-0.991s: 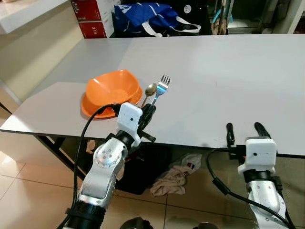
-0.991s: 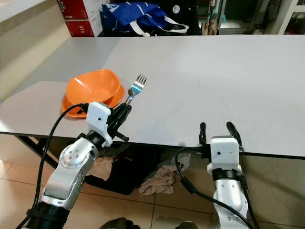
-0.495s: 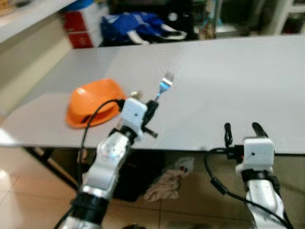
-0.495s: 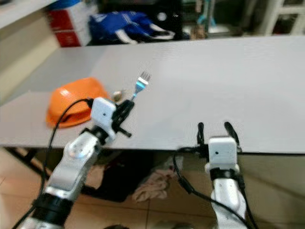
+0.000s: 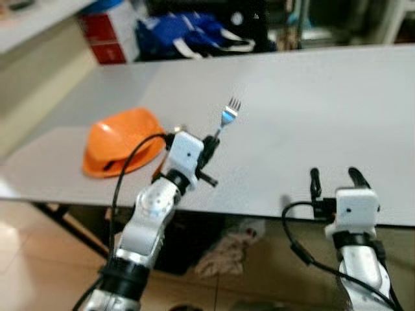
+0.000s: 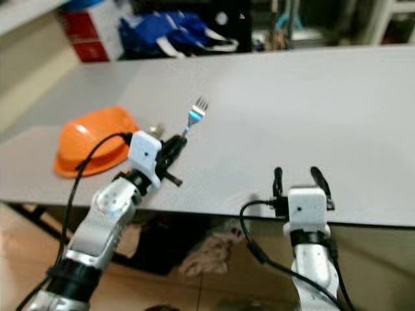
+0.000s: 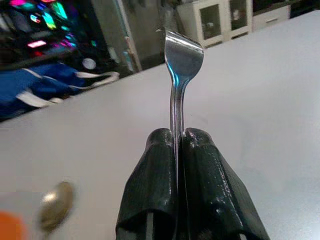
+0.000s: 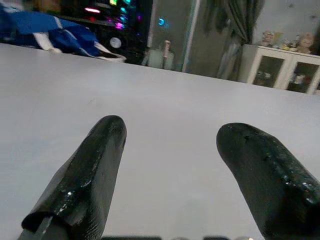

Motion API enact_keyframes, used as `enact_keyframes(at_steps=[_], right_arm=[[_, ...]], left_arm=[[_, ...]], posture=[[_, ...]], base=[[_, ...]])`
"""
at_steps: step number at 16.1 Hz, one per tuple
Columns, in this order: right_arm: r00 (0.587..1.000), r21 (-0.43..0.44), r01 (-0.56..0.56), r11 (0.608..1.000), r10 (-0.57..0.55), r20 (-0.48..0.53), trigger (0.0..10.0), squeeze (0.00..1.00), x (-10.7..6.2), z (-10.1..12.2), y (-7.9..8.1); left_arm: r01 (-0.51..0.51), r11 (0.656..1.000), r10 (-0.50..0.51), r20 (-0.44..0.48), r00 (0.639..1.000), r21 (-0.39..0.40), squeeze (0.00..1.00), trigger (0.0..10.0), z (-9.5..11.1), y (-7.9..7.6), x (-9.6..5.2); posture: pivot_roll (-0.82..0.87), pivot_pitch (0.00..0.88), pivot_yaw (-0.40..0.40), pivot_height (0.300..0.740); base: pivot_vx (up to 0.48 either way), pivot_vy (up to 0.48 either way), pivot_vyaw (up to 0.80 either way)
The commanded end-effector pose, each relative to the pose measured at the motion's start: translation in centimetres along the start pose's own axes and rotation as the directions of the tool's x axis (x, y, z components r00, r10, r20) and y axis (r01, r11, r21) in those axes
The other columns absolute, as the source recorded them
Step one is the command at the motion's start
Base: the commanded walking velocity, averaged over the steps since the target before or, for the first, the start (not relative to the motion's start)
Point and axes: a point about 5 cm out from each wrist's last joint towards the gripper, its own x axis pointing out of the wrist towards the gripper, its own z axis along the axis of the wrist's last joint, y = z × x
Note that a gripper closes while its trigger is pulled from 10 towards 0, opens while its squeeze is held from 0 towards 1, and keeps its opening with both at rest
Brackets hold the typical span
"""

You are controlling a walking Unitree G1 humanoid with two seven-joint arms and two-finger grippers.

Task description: Setting the table

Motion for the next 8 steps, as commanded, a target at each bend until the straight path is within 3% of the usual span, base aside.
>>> enact_keyframes(at_steps=[1, 4, 8], right_arm=[[1.0, 0.016, -0.012, 1.0, 0.012, 0.005, 10.0, 0.0, 0.05, 0.12, 0.47], [1.0, 0.017, -0.015, 1.0, 0.015, 0.005, 10.0, 0.0, 0.1, 0.08, 0.59], [1.0, 0.016, -0.02, 1.0, 0.02, 0.005, 10.0, 0.0, 0.1, 0.07, 0.68]], left_arm=[[-0.015, 1.0, 0.015, -0.01, 1.0, 0.022, 0.0, 0.0, -0.17, 0.81, -0.16], [-0.017, 1.0, 0.017, -0.003, 1.0, 0.024, 0.0, 0.0, -0.16, 0.95, -0.05], [-0.016, 1.0, 0.016, -0.005, 1.0, 0.025, 0.0, 0.0, -0.27, 0.98, -0.06]], posture=[[-0.1, 0.0, 0.139, 0.71], [-0.1, 0.0, 0.14, 0.71], [-0.1, 0.0, 0.138, 0.71]], base=[[0.0, 0.0, 0.0], [0.0, 0.0, 0.0], [0.0, -0.433, 0.0]])
